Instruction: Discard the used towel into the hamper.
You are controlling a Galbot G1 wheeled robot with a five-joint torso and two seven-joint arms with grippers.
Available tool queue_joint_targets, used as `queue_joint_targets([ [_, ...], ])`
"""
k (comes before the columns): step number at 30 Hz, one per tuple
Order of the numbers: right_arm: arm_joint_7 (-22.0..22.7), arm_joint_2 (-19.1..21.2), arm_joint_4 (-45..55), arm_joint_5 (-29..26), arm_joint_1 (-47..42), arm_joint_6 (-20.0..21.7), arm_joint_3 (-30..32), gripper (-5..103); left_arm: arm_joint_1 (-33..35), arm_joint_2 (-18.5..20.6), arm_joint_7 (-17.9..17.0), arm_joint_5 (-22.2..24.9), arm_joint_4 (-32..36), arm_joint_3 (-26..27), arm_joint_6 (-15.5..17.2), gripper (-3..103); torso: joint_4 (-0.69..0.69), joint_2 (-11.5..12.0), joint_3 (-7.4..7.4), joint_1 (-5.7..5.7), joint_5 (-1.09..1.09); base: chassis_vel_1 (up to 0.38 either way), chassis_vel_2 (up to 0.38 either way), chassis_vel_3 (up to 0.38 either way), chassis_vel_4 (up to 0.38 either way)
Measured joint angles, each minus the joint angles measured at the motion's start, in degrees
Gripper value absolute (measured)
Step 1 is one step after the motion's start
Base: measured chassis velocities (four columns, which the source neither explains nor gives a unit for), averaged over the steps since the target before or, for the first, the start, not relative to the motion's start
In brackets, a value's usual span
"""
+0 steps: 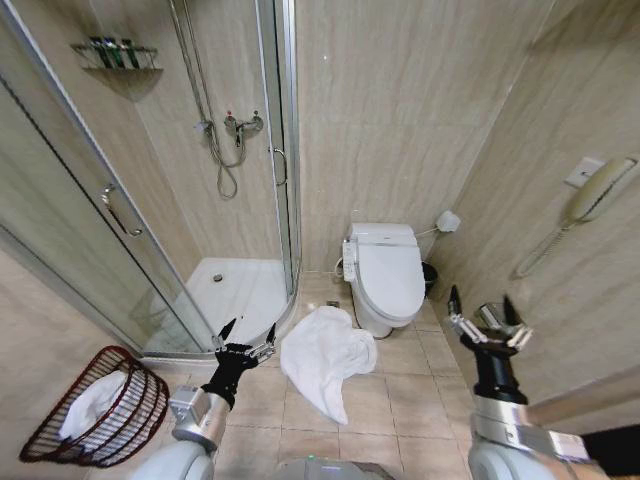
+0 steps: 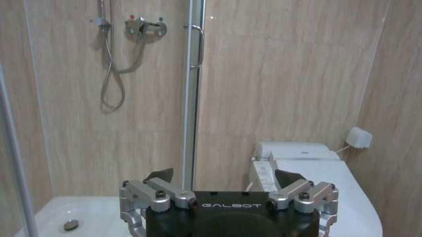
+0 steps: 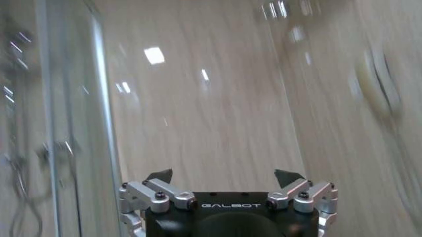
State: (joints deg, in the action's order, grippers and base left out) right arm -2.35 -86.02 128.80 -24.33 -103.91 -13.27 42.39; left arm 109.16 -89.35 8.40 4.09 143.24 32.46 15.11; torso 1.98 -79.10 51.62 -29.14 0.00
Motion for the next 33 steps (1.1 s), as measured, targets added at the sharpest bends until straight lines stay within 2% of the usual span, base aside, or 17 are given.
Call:
queue_joint_targets([
  [3, 1.82, 1.67, -6.22, -2.65, 1.92, 1.95, -0.52, 100, 0.00, 0.00, 0.00, 0.00, 0.00, 0.00, 0.00, 100, 0.00, 0.00, 0.00, 0.00, 0.01, 0.000, 0.000, 0.000, 0.000],
  [6, 3.03, 2.99, -15.66, -2.31, 4.58, 0.66, -0.91, 100, 0.00, -0.02, 0.00, 0.00, 0.00, -0.01, 0.00, 100, 0.01, 0.00, 0.00, -0.01, 0.02, 0.000, 0.000, 0.000, 0.000],
  [8, 3.13, 3.46, -17.81, -2.55, 4.77, 0.51, -1.12, 100, 0.00, -0.01, 0.00, 0.00, 0.00, 0.00, 0.00, 100, 0.01, 0.01, 0.00, -0.01, 0.01, 0.000, 0.000, 0.000, 0.000],
  [11, 3.07, 4.80, -24.65, -4.78, 4.99, 0.44, -1.74, 100, 0.00, 0.00, 0.00, 0.00, 0.00, 0.00, 0.00, 100, -0.01, 0.00, 0.00, -0.01, 0.00, 0.000, 0.000, 0.000, 0.000],
  [21, 1.87, 6.60, -35.66, -5.92, 9.23, 0.34, -1.27, 100, 0.00, 0.00, 0.00, 0.00, 0.00, 0.00, 0.00, 100, -0.01, 0.33, -0.15, 0.14, -0.01, 0.000, 0.000, 0.000, 0.000],
  [24, -1.44, 7.69, -42.56, -2.44, 12.34, -1.16, -0.82, 100, 0.00, 0.00, 0.00, 0.00, 0.00, 0.00, 0.00, 100, -0.01, 1.03, -0.49, 0.49, 0.01, 0.000, 0.000, 0.000, 0.000],
  [28, -2.24, 8.39, -46.54, 0.30, 14.02, -2.88, -0.86, 100, 0.00, 0.00, 0.00, 0.00, 0.00, 0.00, 0.00, 100, -0.01, 1.68, -0.85, 0.79, -0.01, 0.028, 0.024, 0.027, 0.018],
  [33, -2.46, 8.68, -47.86, 0.88, 14.81, -3.47, -0.92, 100, 0.00, 0.00, 0.00, 0.00, 0.00, 0.00, 0.00, 100, -0.01, 2.41, -1.27, 1.10, 0.00, 0.064, 0.075, 0.055, 0.049],
])
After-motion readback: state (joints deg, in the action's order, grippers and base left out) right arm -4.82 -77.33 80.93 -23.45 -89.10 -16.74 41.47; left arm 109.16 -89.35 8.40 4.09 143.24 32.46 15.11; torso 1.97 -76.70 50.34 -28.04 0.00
